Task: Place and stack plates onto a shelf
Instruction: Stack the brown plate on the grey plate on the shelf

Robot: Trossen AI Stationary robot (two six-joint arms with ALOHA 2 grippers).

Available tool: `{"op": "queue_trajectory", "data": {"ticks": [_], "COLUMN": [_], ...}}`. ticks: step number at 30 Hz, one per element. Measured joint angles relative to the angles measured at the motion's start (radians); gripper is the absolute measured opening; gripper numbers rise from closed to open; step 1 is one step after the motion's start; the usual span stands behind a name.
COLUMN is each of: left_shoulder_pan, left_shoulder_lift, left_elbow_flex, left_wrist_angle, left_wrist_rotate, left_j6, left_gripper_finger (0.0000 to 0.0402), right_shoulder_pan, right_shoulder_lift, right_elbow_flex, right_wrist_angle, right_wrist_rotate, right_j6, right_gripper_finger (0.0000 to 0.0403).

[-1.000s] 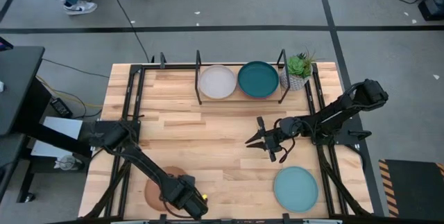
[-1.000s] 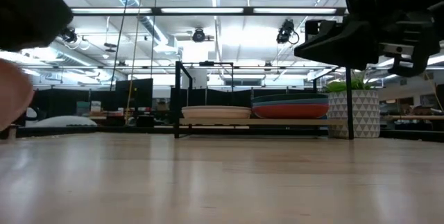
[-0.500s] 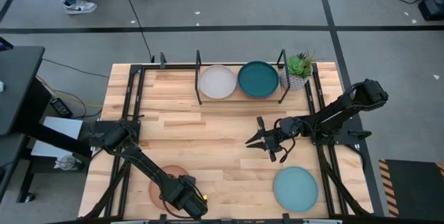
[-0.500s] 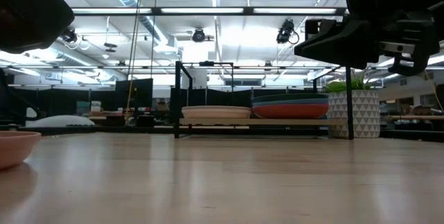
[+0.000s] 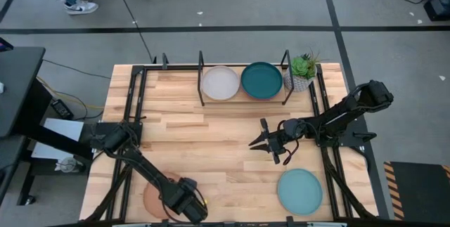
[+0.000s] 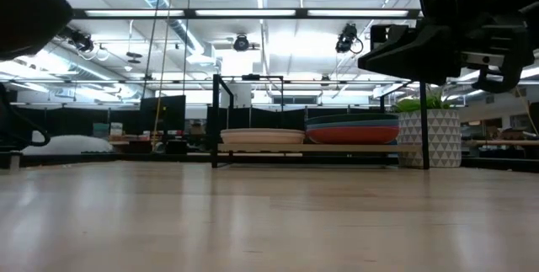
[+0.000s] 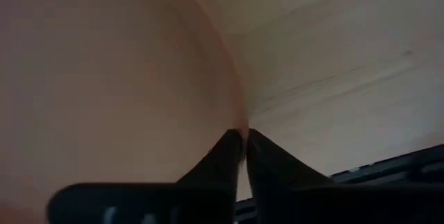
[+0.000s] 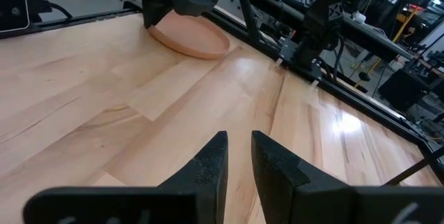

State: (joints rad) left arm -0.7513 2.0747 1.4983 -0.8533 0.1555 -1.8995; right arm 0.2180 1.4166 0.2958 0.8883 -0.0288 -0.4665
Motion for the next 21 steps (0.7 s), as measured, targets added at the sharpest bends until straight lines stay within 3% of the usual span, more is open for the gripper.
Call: {"op": "queue_trajectory", "data": {"ticks": [3,12,21], "left_shoulder_pan": [0.003,0.034,0.102], "left_shoulder_lift": [-0.003,-0.034,-0.043], "left_elbow_flex": [0.0,0.061,0.241], "left_wrist_angle": [0.003,-0.072,-0.229], "left_wrist_rotate": [0.001,-0.015,-0.312], "left_j6": [0.05,0.186,0.511], "left_gripper_finger": [0.0011,0.0013,0.0013], "right_shoulder_pan": [0.0,0.0,0.014], "right_shoulder_lift": [0.0,0.0,0.001], "right_elbow_flex": [0.0,0.0,0.0], "right_wrist_angle": [0.0,-0.027,-0.049], "right_wrist_rotate": [0.0,0.0,-0.001], "right_j6": [0.003,0.047,0.108], "right_gripper_finger": [0.0071,0.0071,0.0071]}}
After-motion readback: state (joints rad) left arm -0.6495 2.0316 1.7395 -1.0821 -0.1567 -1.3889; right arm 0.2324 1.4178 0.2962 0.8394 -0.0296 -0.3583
